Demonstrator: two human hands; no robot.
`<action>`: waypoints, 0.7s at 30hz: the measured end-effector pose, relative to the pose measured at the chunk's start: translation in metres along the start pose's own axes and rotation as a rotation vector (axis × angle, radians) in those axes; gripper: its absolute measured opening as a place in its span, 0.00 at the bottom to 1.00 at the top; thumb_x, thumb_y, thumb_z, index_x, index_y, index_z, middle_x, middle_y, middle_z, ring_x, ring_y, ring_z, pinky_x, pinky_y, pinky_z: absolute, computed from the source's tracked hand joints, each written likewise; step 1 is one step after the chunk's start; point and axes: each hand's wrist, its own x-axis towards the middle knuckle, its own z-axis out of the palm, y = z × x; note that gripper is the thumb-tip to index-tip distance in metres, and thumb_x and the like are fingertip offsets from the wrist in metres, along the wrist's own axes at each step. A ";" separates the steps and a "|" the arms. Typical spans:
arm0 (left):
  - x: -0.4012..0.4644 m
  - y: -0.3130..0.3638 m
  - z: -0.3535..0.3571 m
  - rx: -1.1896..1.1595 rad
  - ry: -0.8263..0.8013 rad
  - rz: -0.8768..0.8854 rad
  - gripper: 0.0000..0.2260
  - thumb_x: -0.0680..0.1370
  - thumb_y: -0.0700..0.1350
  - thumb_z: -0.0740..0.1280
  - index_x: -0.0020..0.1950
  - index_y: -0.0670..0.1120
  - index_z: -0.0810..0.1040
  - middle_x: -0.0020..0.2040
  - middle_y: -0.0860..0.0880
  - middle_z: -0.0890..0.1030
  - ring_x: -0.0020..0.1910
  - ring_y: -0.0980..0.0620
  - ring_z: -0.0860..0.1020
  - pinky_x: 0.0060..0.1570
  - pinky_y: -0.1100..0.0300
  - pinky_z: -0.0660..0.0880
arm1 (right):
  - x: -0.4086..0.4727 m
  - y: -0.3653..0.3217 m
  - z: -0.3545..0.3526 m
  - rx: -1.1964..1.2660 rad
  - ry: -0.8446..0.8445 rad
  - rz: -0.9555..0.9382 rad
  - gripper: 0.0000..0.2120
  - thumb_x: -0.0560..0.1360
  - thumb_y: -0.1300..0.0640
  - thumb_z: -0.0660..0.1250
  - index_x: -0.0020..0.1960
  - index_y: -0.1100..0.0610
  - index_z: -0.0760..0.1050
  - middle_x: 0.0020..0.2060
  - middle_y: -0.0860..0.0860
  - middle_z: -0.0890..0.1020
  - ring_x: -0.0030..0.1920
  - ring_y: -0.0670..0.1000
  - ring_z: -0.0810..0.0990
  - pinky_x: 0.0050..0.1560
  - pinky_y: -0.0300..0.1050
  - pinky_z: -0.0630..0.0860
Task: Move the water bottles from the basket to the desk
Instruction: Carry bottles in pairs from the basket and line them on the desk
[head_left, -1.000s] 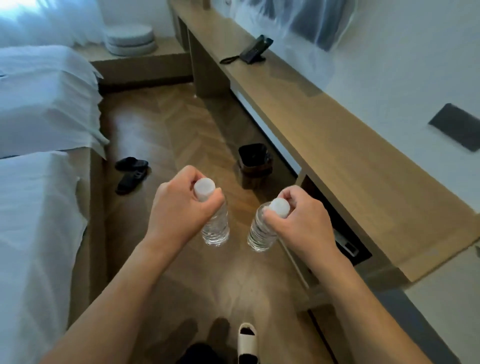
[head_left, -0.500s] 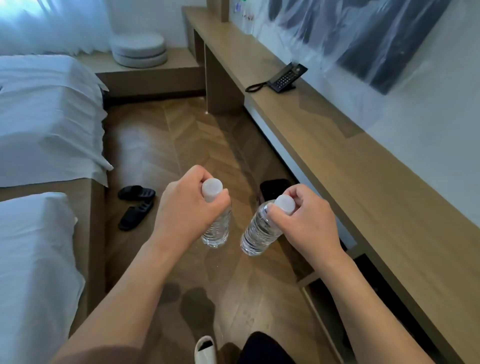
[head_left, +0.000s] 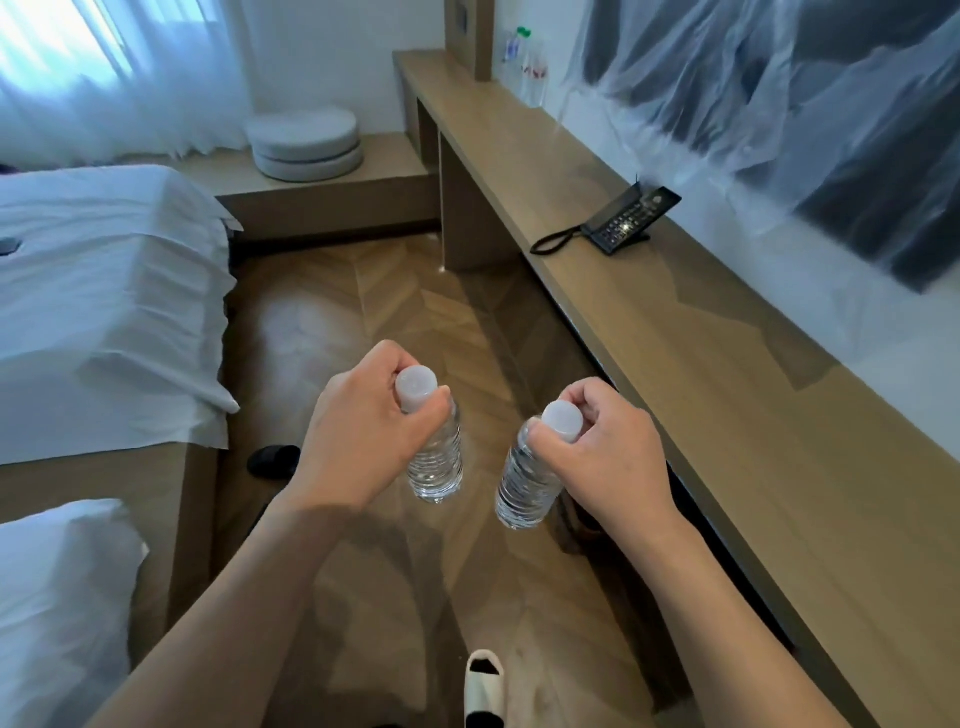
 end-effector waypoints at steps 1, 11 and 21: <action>0.019 -0.001 0.002 -0.003 0.001 -0.009 0.10 0.71 0.55 0.72 0.41 0.53 0.74 0.34 0.55 0.79 0.35 0.53 0.78 0.38 0.52 0.78 | 0.019 -0.002 0.004 0.009 -0.005 -0.005 0.12 0.65 0.44 0.71 0.40 0.49 0.72 0.33 0.45 0.80 0.34 0.48 0.78 0.36 0.50 0.78; 0.190 -0.031 0.017 -0.045 0.038 0.076 0.12 0.73 0.51 0.73 0.39 0.51 0.71 0.28 0.55 0.73 0.26 0.54 0.70 0.29 0.60 0.67 | 0.186 -0.032 0.052 -0.008 -0.007 -0.004 0.12 0.66 0.44 0.71 0.40 0.50 0.72 0.33 0.46 0.79 0.33 0.46 0.77 0.32 0.44 0.73; 0.377 -0.069 0.000 0.037 -0.031 0.079 0.09 0.72 0.54 0.71 0.42 0.52 0.73 0.34 0.54 0.78 0.34 0.55 0.77 0.32 0.59 0.73 | 0.342 -0.091 0.131 -0.002 -0.012 0.023 0.12 0.68 0.43 0.70 0.44 0.48 0.72 0.35 0.46 0.78 0.35 0.46 0.78 0.30 0.39 0.72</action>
